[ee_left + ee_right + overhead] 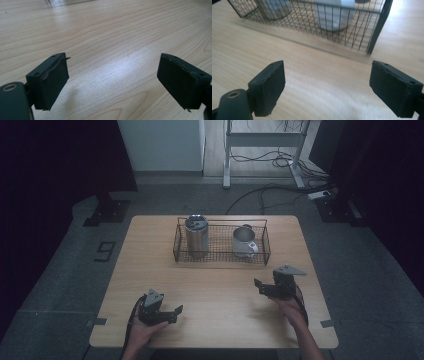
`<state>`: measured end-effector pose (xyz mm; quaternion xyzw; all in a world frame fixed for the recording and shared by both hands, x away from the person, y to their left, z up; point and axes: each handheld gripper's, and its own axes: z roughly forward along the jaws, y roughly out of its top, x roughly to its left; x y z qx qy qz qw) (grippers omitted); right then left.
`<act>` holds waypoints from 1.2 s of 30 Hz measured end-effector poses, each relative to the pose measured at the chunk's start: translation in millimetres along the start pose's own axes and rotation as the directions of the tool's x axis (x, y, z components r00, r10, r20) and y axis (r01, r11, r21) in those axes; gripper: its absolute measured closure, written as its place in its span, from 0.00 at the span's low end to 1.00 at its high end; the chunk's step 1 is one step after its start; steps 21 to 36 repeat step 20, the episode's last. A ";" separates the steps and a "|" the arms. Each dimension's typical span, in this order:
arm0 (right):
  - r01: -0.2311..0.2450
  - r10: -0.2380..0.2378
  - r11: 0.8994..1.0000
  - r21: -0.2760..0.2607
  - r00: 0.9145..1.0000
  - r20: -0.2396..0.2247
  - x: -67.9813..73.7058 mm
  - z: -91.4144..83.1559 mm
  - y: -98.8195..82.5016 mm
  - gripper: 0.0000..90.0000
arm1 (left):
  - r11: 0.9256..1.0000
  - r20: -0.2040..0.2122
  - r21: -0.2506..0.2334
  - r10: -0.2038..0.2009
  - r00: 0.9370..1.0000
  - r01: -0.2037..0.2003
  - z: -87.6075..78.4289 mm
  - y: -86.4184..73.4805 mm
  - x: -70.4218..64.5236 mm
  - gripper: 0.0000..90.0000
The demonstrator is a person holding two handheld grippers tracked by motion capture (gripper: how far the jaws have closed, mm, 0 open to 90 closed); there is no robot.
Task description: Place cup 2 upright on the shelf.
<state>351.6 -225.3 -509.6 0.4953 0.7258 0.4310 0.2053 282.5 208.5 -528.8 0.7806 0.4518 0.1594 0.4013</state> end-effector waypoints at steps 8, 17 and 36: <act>0.001 -0.001 1.000 0.029 1.000 0.002 -0.5 -4.7 -21.1 0.15 | 1.000 0.001 0.003 0.004 1.000 -0.004 0.8 0.0 -1.0 0.11; 0.004 -0.004 1.000 0.022 1.000 0.003 -0.4 -5.8 -25.1 0.15 | 1.000 0.000 0.005 0.007 1.000 -0.007 1.5 -0.3 -1.6 0.11; 0.012 -0.012 1.000 0.025 1.000 0.013 -0.1 -5.0 -26.0 0.15 | 1.000 -0.002 0.005 0.008 1.000 -0.008 1.1 -0.3 -1.1 0.11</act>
